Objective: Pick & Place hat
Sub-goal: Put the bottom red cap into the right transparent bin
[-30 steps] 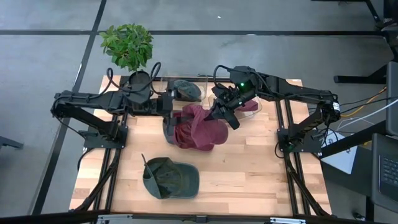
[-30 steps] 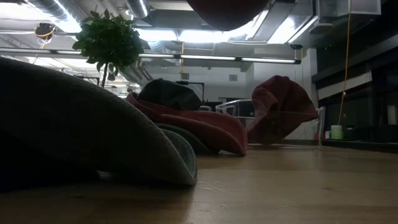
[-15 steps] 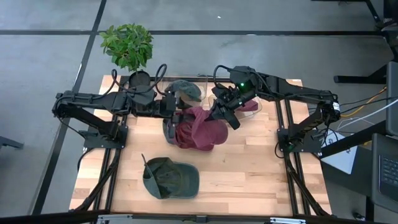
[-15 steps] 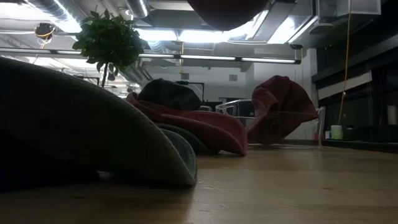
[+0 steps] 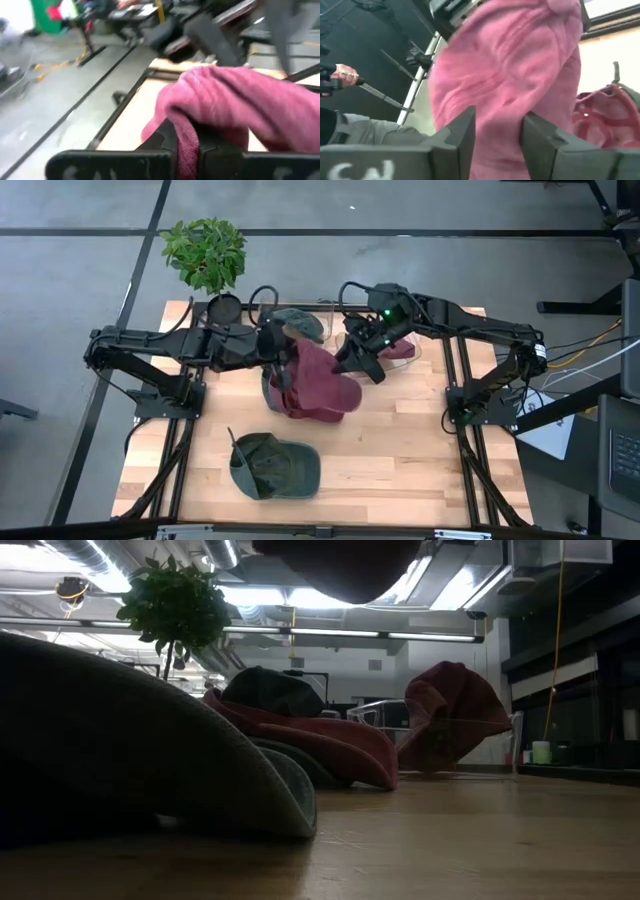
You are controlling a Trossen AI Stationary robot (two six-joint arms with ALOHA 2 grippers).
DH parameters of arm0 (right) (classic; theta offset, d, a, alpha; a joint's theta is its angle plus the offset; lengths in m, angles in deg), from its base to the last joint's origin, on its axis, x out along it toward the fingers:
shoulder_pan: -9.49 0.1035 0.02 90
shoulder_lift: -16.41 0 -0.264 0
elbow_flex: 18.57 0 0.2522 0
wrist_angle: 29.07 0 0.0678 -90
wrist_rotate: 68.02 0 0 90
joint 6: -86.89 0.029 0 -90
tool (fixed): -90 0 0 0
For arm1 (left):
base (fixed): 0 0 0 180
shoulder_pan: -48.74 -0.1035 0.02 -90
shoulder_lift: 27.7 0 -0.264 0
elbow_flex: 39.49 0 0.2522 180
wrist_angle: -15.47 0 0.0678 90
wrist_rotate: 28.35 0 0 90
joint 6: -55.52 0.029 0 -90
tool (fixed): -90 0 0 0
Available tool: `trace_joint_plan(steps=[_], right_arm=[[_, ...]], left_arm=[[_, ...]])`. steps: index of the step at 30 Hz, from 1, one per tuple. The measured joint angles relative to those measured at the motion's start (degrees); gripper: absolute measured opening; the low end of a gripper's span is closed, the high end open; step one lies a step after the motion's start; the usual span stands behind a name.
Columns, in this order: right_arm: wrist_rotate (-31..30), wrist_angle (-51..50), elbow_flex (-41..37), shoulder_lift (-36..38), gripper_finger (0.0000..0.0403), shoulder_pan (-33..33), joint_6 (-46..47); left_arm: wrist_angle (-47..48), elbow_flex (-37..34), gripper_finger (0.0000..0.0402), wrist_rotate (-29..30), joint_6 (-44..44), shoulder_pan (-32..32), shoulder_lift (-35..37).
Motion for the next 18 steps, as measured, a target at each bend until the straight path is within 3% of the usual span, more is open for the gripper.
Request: trace_joint_plan(steps=[6, 18], right_arm=[[-6.8, 3.7, 0.0, 0.0, 0.0157, -0.2, -2.7], [-9.7, 15.7, 0.0, 0.0, 0.0158, -0.1, -4.6]], left_arm=[[5.1, 0.0, 0.0004, 2.6, -7.2, -0.5, 0.0], [6.4, 0.0, 0.0004, 1.4, -13.3, -0.5, 0.1]])
